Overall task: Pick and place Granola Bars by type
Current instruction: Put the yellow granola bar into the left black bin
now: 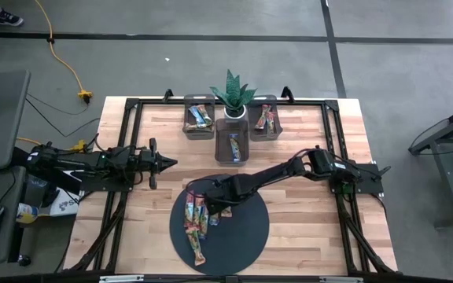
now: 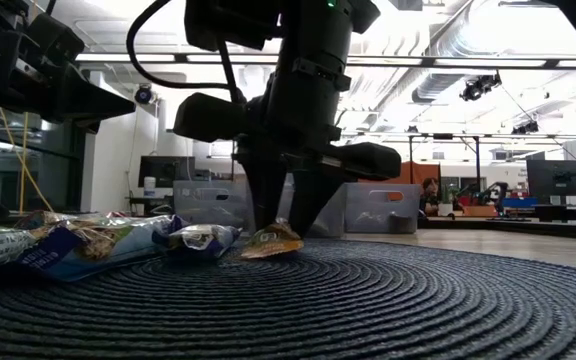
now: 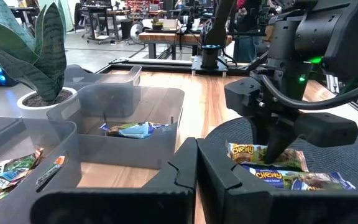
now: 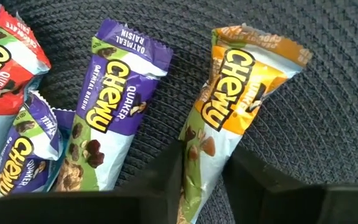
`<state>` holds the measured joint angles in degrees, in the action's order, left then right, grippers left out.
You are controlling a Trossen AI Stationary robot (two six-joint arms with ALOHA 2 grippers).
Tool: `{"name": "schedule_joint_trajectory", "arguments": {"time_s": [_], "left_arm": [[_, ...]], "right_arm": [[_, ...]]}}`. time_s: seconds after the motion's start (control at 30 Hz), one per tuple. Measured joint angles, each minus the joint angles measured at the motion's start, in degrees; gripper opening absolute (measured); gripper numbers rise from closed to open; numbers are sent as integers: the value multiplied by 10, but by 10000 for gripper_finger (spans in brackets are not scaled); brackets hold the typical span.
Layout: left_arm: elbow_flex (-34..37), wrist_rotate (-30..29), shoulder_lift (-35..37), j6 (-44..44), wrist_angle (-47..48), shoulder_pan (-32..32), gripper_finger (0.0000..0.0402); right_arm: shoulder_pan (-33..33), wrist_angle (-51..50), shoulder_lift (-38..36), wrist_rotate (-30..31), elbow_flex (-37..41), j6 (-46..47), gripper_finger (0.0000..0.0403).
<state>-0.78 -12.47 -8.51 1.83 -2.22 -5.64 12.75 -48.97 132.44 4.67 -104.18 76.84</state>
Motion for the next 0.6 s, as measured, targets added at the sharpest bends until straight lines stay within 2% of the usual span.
{"name": "schedule_joint_trajectory", "arguments": {"time_s": [0.37,0.6], "left_arm": [[0,0,0,0,0,0,1],[0,0,0,0,0,0,1]], "right_arm": [[0,6,-32,-6,2,-20,43],[0,52,-50,-27,2,-38,38]]}}
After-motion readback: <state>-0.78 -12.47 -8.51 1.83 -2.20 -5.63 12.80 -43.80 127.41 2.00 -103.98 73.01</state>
